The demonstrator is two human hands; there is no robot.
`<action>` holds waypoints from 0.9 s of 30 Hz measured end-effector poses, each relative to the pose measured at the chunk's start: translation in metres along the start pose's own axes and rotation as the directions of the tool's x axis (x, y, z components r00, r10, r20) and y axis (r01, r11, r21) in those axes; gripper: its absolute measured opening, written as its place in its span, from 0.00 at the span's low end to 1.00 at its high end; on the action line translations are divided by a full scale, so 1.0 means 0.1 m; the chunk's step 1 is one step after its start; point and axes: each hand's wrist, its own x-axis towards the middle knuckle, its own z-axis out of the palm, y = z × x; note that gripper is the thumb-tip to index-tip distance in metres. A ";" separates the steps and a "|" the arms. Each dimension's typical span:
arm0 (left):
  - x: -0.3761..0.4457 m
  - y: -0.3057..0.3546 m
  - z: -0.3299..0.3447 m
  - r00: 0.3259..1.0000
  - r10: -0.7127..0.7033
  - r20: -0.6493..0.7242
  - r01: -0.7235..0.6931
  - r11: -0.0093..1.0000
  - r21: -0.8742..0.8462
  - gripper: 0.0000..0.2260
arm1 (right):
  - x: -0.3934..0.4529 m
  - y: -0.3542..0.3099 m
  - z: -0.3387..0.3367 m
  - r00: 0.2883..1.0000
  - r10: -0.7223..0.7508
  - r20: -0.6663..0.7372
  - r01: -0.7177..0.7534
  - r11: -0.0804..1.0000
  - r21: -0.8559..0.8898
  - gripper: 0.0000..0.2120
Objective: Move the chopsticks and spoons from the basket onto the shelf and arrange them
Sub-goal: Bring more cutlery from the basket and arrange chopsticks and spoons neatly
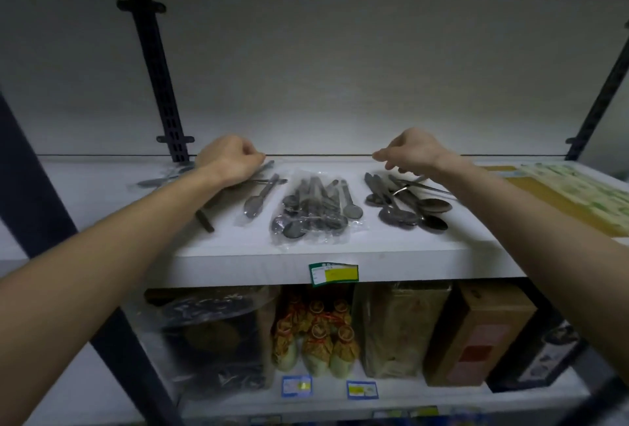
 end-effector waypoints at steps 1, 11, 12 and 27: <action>-0.01 -0.13 -0.04 0.999 -0.045 -0.006 0.045 0.999 0.012 0.12 | 0.03 -0.09 0.07 0.999 -0.033 0.005 0.033 0.999 0.005 0.15; 0.03 -1.03 -0.09 0.957 -0.272 0.102 0.259 0.958 0.125 0.36 | 0.14 -1.33 1.06 0.898 -0.383 0.217 0.390 0.921 0.012 0.04; -0.03 -0.99 -0.11 0.959 -0.265 0.102 0.254 0.961 0.110 0.37 | 0.14 -1.42 1.15 0.889 -0.394 0.235 0.409 0.912 -0.016 0.05; -0.51 -0.52 -0.43 0.950 -0.041 0.310 -0.002 0.990 0.139 0.27 | -0.07 -1.39 1.04 0.659 -0.432 0.615 0.658 0.728 -0.193 0.29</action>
